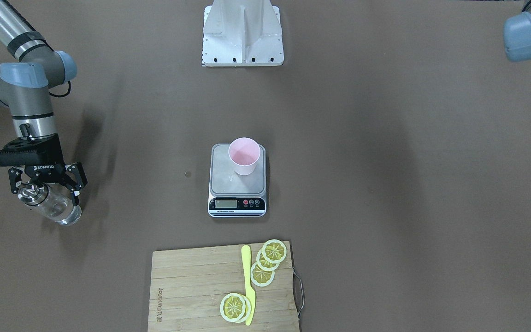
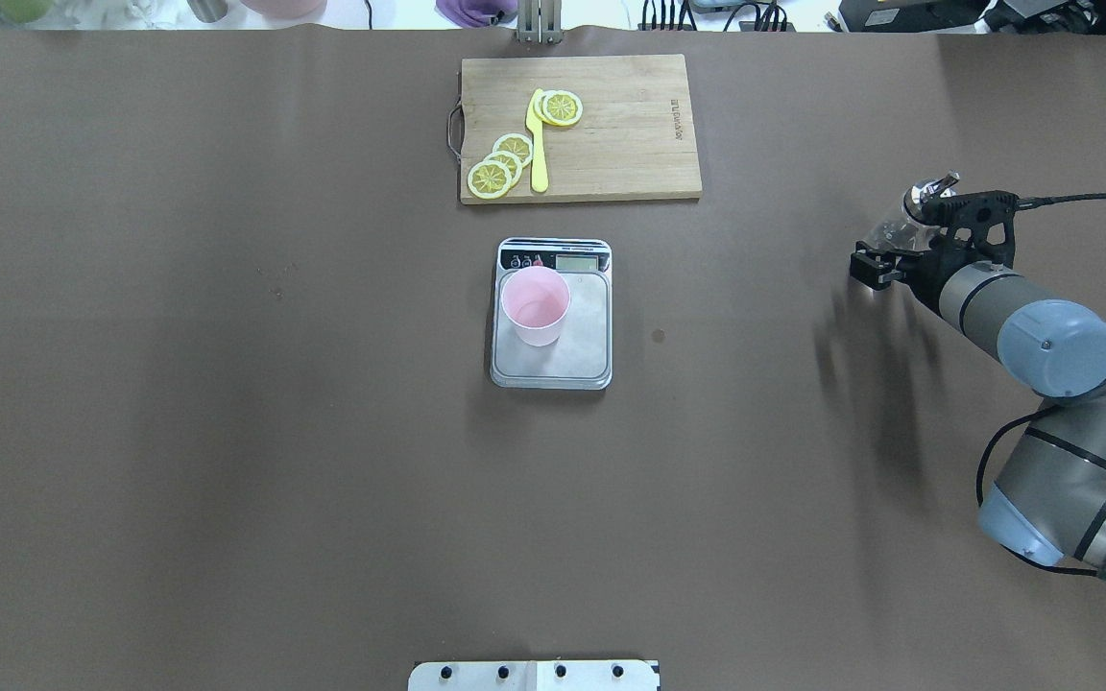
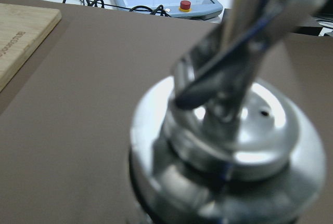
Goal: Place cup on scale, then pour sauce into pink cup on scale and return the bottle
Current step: 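Lower the sauce bottle onto the table and open the right gripper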
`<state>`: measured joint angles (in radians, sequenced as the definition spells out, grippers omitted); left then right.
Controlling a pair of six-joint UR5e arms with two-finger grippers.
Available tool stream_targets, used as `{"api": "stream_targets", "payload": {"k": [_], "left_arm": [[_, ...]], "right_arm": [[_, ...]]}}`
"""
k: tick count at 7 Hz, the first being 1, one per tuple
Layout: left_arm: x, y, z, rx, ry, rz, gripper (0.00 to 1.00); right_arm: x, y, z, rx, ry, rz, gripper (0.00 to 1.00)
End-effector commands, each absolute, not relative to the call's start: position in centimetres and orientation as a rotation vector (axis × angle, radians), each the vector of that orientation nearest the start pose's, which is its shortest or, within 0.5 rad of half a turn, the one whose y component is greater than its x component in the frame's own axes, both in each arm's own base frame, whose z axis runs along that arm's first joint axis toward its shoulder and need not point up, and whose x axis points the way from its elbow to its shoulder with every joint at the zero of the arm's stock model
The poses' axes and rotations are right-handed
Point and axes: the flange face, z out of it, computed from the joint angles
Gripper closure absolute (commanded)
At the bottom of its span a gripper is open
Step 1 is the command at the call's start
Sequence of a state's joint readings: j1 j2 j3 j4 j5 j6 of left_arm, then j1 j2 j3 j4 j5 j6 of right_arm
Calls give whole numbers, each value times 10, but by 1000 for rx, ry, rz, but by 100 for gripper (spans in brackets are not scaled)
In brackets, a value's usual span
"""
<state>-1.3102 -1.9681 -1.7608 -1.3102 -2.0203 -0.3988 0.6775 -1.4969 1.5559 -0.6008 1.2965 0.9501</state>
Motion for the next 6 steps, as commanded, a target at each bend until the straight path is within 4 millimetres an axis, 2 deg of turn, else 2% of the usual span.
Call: {"api": "stream_targets", "payload": {"k": [1,2,4,5,6], "left_arm": [[71,-616,391,158,525,-62,2],[71,-616,392,157,525,-62,2],[71,-614,393,157,524,-62,2],[71,-614,393,157,525,-62,2],[72,-614,392,158,525,-60,2]], "right_arm": [[-327,-444,528,785,-701,200,1],[-320,-414,525,757,-734,195,1],[-260,-360,493,712,-802,153,1],[-244,-347,467,662,-823,129,1],[-223,-353,433,604,-812,132,1]]}}
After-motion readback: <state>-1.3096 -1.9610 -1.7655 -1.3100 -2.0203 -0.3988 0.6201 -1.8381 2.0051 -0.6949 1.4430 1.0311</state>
